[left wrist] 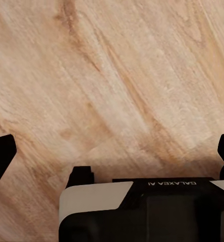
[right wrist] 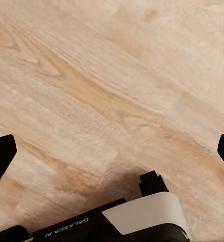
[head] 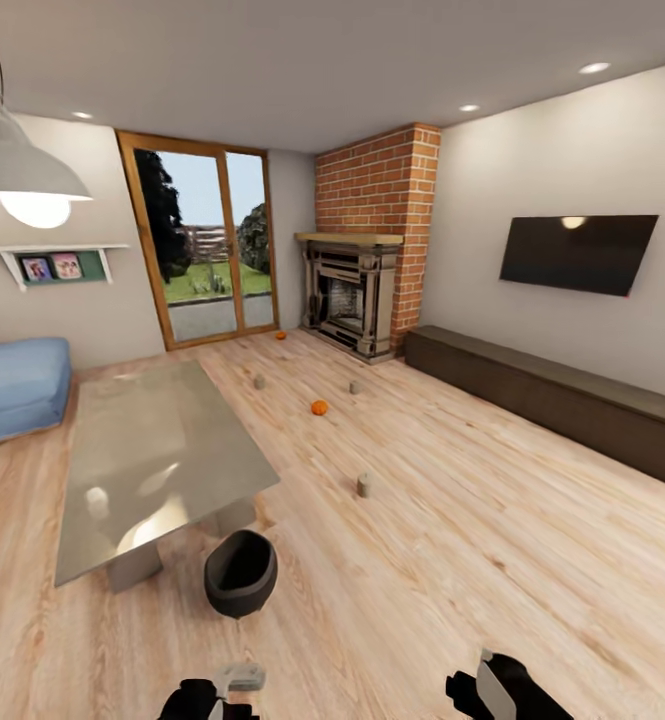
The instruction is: Place each of the two pumpkins and all three candles from the living room inside a cabinet in the living room (use any cabinet), then make sure every cabinet is closed, and position the cauldron so it is next to a table in the living room.
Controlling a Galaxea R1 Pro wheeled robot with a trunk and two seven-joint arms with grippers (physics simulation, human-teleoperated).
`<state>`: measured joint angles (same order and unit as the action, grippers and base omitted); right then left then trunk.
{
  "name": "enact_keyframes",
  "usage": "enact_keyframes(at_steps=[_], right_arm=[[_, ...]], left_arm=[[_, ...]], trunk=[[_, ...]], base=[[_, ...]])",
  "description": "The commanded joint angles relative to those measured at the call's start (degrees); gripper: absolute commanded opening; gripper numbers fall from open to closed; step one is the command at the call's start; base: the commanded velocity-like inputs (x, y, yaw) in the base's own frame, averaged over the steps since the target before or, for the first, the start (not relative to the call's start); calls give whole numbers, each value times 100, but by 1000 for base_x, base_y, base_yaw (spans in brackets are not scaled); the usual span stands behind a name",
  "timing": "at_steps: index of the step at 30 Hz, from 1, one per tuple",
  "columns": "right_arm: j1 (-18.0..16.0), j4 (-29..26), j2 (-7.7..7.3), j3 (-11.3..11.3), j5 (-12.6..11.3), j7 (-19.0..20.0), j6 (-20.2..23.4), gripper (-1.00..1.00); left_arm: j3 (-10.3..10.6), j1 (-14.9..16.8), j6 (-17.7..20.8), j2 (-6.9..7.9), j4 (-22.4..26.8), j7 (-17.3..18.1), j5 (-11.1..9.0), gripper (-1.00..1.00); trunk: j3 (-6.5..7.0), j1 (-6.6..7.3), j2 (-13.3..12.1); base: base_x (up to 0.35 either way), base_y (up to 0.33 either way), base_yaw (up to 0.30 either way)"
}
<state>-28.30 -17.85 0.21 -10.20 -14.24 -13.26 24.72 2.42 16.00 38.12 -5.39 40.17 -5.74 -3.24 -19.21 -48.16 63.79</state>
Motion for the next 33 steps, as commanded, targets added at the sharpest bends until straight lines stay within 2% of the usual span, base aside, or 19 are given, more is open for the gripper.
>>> enact_keyframes(at_steps=[1, 7, 10, 13, 18, 33], right_arm=[[0, 0, -1, -29, 0, 0, -7, 100], [0, 8, -34, -122, 0, -14, -20, 100], [0, 9, -61, -268, 0, -17, -20, 100], [0, 9, -184, -464, 0, -18, -20, 100], [0, 9, -235, -710, 0, -18, -62, 100], [0, 9, -241, -763, 0, -18, -234, 100]], left_arm=[[0, 0, -15, 9, 0, 1, -3, 100], [-14, 0, -96, 19, 0, 16, -23, 100], [-24, 0, -91, -19, 31, 3, -30, 100], [-24, 0, -80, -65, 65, 1, -21, 100], [-14, 0, -92, -61, 70, -3, -3, 100], [-12, 0, -94, -67, 70, -6, -2, 100]], trunk=[[0, 0, 0], [0, 0, 0], [0, 0, 0], [0, 0, 0], [0, 0, 0], [0, 0, 0]], base=[[0, 0, -287], [0, 0, -287], [0, 0, -287], [0, 0, -287], [0, 0, -287], [0, 0, -287]])
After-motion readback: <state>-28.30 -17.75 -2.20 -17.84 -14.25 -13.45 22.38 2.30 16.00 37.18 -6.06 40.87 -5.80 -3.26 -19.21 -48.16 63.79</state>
